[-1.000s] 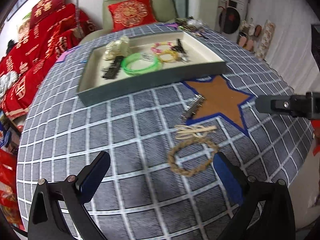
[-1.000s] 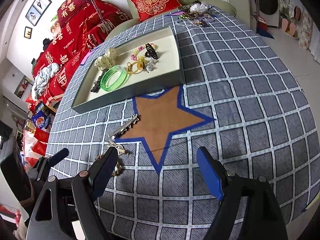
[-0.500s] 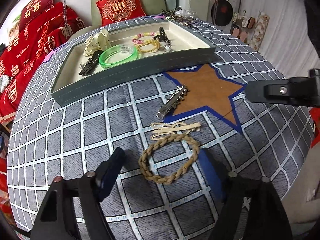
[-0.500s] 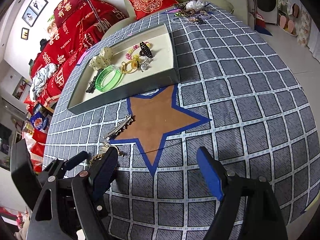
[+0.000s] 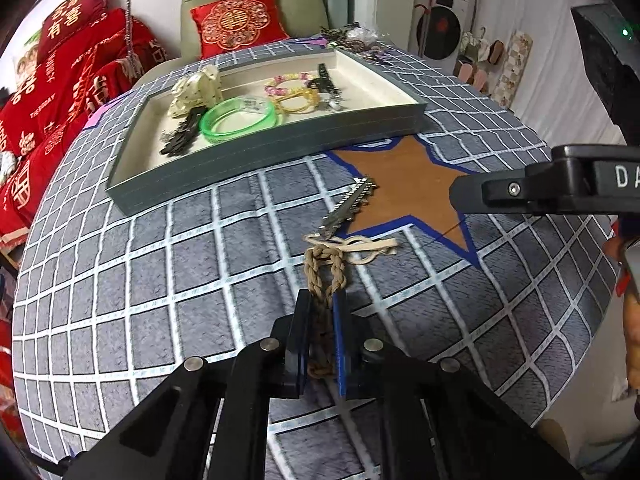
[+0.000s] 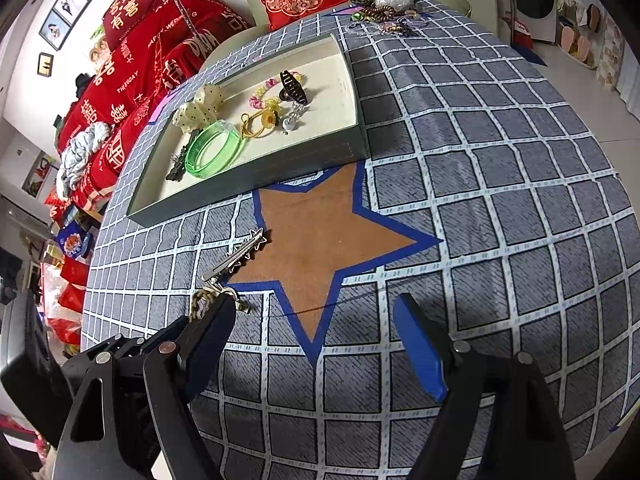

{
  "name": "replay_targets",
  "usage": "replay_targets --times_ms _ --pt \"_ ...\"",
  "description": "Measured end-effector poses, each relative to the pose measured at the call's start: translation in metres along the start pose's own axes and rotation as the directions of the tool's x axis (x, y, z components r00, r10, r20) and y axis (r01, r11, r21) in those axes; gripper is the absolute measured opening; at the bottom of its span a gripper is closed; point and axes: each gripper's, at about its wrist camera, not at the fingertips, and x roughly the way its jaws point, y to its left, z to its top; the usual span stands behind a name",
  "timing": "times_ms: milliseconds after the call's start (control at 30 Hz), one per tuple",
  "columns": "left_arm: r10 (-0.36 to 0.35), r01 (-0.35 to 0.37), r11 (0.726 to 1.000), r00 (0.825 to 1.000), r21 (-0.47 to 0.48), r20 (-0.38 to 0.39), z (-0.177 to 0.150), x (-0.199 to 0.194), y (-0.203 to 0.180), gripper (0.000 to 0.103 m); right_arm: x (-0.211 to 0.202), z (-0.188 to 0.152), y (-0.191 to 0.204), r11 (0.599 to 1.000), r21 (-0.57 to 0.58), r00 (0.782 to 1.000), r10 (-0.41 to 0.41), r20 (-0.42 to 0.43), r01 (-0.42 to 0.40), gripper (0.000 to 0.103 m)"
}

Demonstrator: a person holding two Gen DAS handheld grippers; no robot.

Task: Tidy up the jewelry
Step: 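Grasp the braided tan bracelet with the left gripper while the right grasps the keys, then carry the braided bracelet over the tray with the left gripper while the right carries the keys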

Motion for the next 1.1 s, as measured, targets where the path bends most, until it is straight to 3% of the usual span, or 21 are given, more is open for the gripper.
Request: replay_targets --times_ms 333,600,733,800,867,933,1100 --pt "0.044 -0.043 0.996 0.999 -0.073 0.008 -0.013 -0.007 0.036 0.018 0.023 0.002 0.024 1.0 -0.019 0.999 -0.018 -0.031 0.017 0.083" --pt "0.068 -0.067 0.987 0.998 -0.148 0.004 -0.02 -0.012 0.062 0.018 0.042 0.009 0.058 0.996 -0.04 0.996 -0.08 -0.03 0.079 0.082" --pt "0.067 -0.065 0.984 0.998 -0.167 0.005 -0.022 -0.013 0.068 0.018 0.054 0.011 0.084 0.98 -0.116 0.986 -0.166 -0.01 0.164 0.069" --pt "0.067 -0.065 0.983 0.998 -0.174 0.005 -0.022 -0.013 0.071 0.018 0.059 0.007 0.096 0.957 -0.18 0.973 -0.232 0.005 0.229 0.056" --pt "0.066 -0.064 0.981 0.998 -0.181 0.005 -0.023 -0.014 0.073 0.018 0.062 0.005 0.104 0.932 -0.232 0.959 -0.282 0.025 0.28 0.031" --pt "0.064 -0.062 0.98 0.998 -0.189 0.006 -0.022 -0.014 0.075 0.018 0.061 0.004 0.105 0.928 -0.248 0.959 -0.281 0.03 0.279 0.018" --pt "0.063 -0.059 0.979 0.998 -0.196 0.013 -0.021 -0.016 0.076 0.018 0.048 0.005 0.089 0.962 -0.191 0.98 -0.196 0.021 0.196 0.018"
